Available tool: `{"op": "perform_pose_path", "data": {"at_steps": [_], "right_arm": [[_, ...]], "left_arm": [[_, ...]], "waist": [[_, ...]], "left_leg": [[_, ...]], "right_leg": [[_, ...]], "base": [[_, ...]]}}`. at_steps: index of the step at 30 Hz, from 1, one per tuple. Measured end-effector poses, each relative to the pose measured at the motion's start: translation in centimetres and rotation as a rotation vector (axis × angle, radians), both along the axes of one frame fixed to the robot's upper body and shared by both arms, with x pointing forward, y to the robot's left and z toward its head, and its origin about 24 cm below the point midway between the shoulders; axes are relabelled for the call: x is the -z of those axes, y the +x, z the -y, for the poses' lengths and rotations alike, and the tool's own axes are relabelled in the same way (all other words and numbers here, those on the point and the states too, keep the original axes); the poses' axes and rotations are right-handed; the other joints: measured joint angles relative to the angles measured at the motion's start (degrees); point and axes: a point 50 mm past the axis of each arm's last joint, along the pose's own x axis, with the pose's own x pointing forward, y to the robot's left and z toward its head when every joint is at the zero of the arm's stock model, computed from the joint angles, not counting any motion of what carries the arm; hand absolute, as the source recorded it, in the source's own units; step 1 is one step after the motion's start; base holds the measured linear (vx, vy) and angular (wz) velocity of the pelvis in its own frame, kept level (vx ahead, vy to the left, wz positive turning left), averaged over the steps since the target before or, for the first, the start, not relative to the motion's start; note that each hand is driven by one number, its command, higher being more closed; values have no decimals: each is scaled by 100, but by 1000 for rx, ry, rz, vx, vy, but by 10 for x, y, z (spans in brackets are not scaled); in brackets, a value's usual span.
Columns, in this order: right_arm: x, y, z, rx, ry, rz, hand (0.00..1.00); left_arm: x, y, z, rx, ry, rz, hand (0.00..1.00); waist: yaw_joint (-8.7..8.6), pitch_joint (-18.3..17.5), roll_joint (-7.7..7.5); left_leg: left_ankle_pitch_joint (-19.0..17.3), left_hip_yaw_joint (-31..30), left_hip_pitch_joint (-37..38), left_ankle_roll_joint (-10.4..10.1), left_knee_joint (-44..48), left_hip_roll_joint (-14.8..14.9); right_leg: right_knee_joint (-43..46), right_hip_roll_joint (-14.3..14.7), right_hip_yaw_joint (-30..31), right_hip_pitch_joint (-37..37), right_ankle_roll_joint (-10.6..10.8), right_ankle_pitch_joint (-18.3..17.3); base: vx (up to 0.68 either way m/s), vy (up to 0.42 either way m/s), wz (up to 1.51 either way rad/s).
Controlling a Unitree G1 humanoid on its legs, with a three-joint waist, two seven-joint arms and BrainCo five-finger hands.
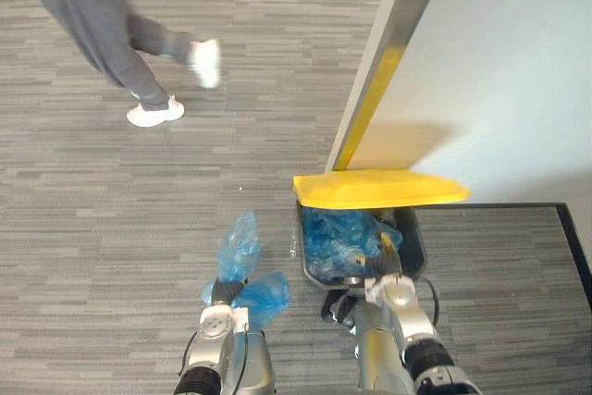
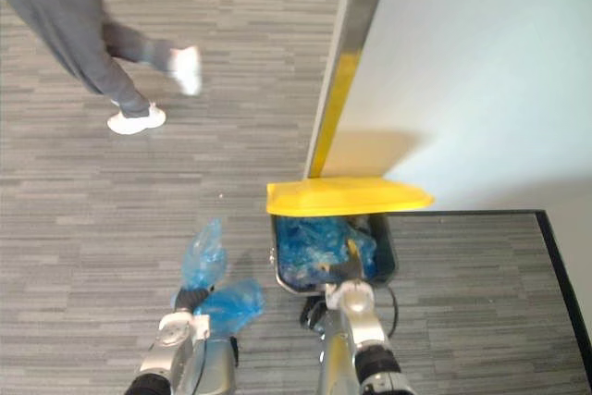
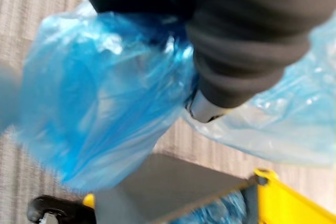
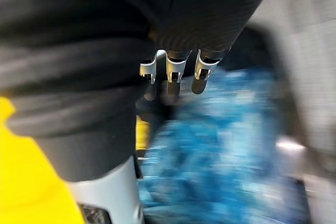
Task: Gather rubbish on tea table into small bin, then transfer packed bag to large trash can.
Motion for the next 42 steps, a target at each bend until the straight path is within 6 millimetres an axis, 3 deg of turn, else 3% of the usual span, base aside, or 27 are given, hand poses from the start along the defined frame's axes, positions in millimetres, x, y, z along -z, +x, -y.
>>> {"op": "perform_pose_path", "data": {"at_steps": [3, 8, 11, 17, 20, 23, 28, 33, 42], "right_arm": [[-31, 19, 1, -5, -8, 114, 0], [-91, 52, 16, 11, -72, 298, 0], [-118, 63, 20, 21, -72, 372, 0], [-152, 77, 26, 38, -88, 449, 0], [-161, 83, 26, 44, -70, 454, 0], [-169, 89, 31, 61, -57, 453, 0], [-177, 93, 42, 119, -30, 454, 0], [-188, 95, 51, 136, -30, 467, 0], [-195, 97, 54, 133, -1, 464, 0]], "left_arm": [[-10, 7, -1, 18, 11, 51, 100], [-29, 18, 2, 25, 7, 149, 100], [-40, 24, 5, 43, -1, 206, 100], [-68, 36, 12, 108, -8, 340, 100], [-76, 41, 17, 154, -6, 376, 100], [-96, 48, 36, 226, -37, 459, 100], [-143, 57, 77, 390, -101, 651, 100], [-172, 53, 99, 480, -147, 784, 100], [-214, 36, 165, 715, -266, 938, 100]], "waist": [[100, 164, 0], [108, 350, -11], [114, 494, -43], [116, 580, -83], [117, 604, -111], [116, 609, -120], [101, 620, -139], [86, 680, -177], [70, 681, -179]], "left_leg": [[6, -20, -47, -10, 15, 62], [75, -228, -208, -137, 15, 163], [139, -279, -233, -251, 11, 222], [199, -307, -356, -368, 12, 224], [207, -359, -380, -383, 12, 236], [232, -446, -447, -430, 13, 238], [238, -535, -521, -442, 20, 247], [264, -552, -536, -494, 20, 261], [259, -510, -564, -507, 108, 263]], "right_leg": [[-158, 113, 4, -1, -15, 140], [-164, 234, -122, -98, -13, 143], [-140, 273, -171, -99, -16, 145], [-80, 222, -204, -191, -28, 153], [-72, 223, -243, -190, -13, 143], [-79, 211, -309, -192, 11, 127], [-82, 202, -380, -194, 22, 119], [-78, 206, -397, -195, 2, 131], [-45, 191, -369, -213, -2, 134]], "base": [[-88, -65, -15], [-25, -81, 2], [-14, -61, 4], [-25, -4, 5], [-18, -5, 8], [-10, 0, 11], [-9, 12, 6], [0, 2, 1], [-1, 2, -1]]}}
